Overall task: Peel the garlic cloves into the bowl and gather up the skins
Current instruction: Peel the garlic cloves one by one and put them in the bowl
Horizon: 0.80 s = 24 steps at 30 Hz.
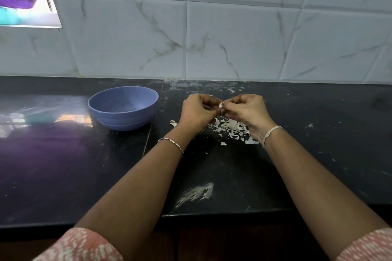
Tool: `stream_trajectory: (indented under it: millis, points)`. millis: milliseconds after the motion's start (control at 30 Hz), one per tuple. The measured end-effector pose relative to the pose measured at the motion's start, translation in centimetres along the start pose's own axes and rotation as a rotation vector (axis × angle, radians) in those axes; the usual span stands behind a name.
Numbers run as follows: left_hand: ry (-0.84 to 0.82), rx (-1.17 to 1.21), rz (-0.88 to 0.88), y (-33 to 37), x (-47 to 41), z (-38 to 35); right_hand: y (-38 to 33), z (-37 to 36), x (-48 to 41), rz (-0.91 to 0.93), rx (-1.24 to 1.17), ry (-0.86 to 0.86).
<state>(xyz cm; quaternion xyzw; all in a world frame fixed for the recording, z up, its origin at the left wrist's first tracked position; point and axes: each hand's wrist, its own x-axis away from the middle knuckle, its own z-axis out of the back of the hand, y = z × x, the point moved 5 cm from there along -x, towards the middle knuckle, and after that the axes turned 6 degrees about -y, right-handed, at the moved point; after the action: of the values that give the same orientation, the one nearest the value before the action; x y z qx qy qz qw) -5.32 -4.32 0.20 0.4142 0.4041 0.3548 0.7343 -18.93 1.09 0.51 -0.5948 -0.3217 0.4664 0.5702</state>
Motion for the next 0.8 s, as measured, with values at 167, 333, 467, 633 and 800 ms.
stream_trajectory:
  millis: [167, 333, 467, 633, 800]
  points:
    - [-0.033, -0.051, -0.038, 0.34, 0.09, -0.15, -0.11, -0.17, 0.23, -0.018, 0.008, -0.038]
    - [-0.047, -0.066, -0.064, 0.34, 0.09, -0.15, 0.03, -0.05, 0.10, -0.030, 0.000, -0.034]
    - [-0.041, -0.088, -0.073, 0.28, 0.04, -0.05, 0.12, -0.08, 0.10, -0.043, -0.011, -0.073]
    - [-0.051, -0.120, -0.073, 0.21, -0.05, -0.25, 0.15, -0.07, -0.02, -0.019, 0.028, -0.057]
    - [-0.064, -0.138, -0.074, 0.18, -0.10, -0.41, 0.23, -0.04, -0.12, -0.002, 0.053, -0.046]
